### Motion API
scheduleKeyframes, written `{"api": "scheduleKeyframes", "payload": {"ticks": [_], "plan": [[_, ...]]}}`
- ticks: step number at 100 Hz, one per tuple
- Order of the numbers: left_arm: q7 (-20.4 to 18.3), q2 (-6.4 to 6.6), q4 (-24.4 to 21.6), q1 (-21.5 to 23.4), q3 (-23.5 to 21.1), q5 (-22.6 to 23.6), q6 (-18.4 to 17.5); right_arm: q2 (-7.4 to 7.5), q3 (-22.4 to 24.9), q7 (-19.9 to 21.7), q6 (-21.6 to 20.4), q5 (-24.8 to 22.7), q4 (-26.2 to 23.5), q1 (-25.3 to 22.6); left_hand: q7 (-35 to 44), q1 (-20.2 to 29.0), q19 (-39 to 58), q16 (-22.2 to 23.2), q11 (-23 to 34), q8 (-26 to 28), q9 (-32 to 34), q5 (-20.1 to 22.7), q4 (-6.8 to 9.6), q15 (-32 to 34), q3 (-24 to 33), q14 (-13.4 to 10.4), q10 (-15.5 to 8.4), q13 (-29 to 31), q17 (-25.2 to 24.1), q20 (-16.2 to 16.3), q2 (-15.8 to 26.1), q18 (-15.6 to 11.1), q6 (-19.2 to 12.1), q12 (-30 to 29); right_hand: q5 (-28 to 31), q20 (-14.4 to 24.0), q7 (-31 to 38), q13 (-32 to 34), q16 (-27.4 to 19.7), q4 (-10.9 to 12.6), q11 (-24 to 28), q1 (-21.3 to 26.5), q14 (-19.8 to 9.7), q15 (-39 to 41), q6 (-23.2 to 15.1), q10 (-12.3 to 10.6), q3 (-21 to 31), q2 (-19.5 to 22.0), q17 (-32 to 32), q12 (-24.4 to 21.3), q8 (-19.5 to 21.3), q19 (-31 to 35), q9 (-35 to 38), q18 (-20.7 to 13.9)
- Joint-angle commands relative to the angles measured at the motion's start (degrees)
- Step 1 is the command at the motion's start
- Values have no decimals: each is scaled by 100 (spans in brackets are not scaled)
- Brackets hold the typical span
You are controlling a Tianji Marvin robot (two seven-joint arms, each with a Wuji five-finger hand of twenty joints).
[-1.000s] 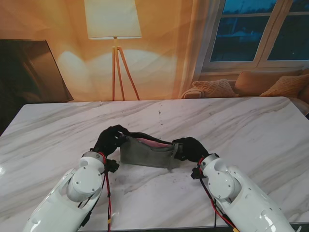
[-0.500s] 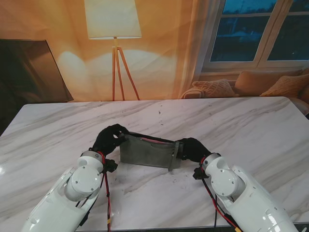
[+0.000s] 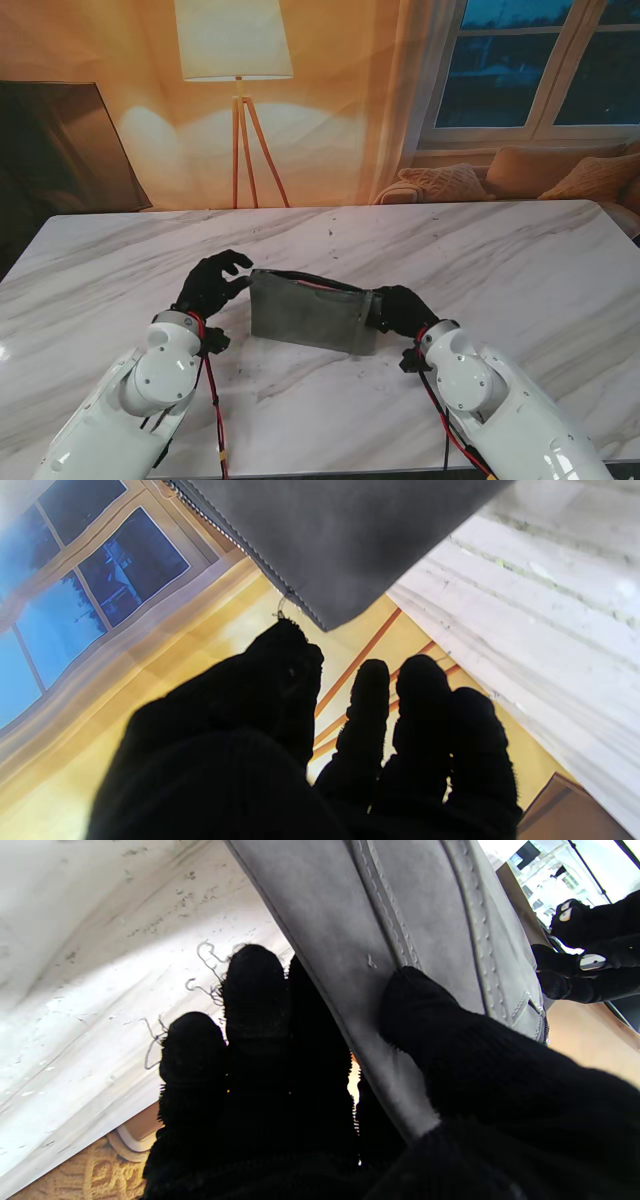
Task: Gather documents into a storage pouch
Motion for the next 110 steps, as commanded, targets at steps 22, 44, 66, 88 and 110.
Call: {"api": "scheduleKeyframes", "payload": {"ticks": [22, 44, 66, 88, 110], "plan": [[-51, 109, -561, 350, -308, 323, -187, -40, -4, -76, 50, -60, -8, -77, -136, -70, 716, 560, 311, 64, 361, 170, 114, 987, 148, 20, 17, 553, 839, 1103, -6, -365, -165, 1264, 752, 103, 672, 131, 16, 518, 236, 327, -17, 158, -278, 139, 402, 482, -14, 81, 330, 214, 268, 3], [-632, 193, -863, 404, -120, -29, -170, -48, 7, -133, 21, -83, -49, -103, -114, 303, 1444, 454, 552, -293, 1764, 850, -16, 1725, -93, 248, 149, 1754, 2048, 1287, -99, 100, -58, 1641, 739, 58, 623, 98, -14, 509, 226, 307, -33, 132, -292, 122, 388, 485, -49, 62, 359, 178, 241, -10], [-1237, 261, -797, 168, 334, -534, -49, -44, 16, -130, -17, -86, -57, -116, -560, 409, 1509, 267, 444, -457, 1992, 826, 75, 1706, 31, 405, 170, 1840, 2167, 1134, 135, 192, -36, 1572, 739, 25, 605, 73, -39, 499, 215, 281, -39, 101, -316, 110, 384, 480, -65, 45, 369, 156, 231, -12], [-1642, 297, -537, -111, 751, -880, -13, -46, 29, -161, -54, -107, -52, -119, -1694, 378, 1139, 148, 29, -704, 1950, 10, 87, 1220, 262, 516, 43, 1438, 1742, 951, -100, 145, -82, 1508, 732, 7, 599, 73, -47, 494, 209, 276, -37, 97, -314, 108, 388, 482, -75, 38, 374, 147, 220, -10], [-1924, 317, -282, -278, 1059, -1160, -12, -45, 46, -185, -92, -128, -61, -134, -1891, 86, 646, -2, -270, -766, 1732, -295, 149, 555, 624, 528, -47, 963, 1246, 629, -266, 63, -203, 1389, 727, -6, 597, 68, -53, 489, 211, 272, -39, 95, -311, 112, 389, 480, -77, 36, 375, 150, 222, -10]]}}
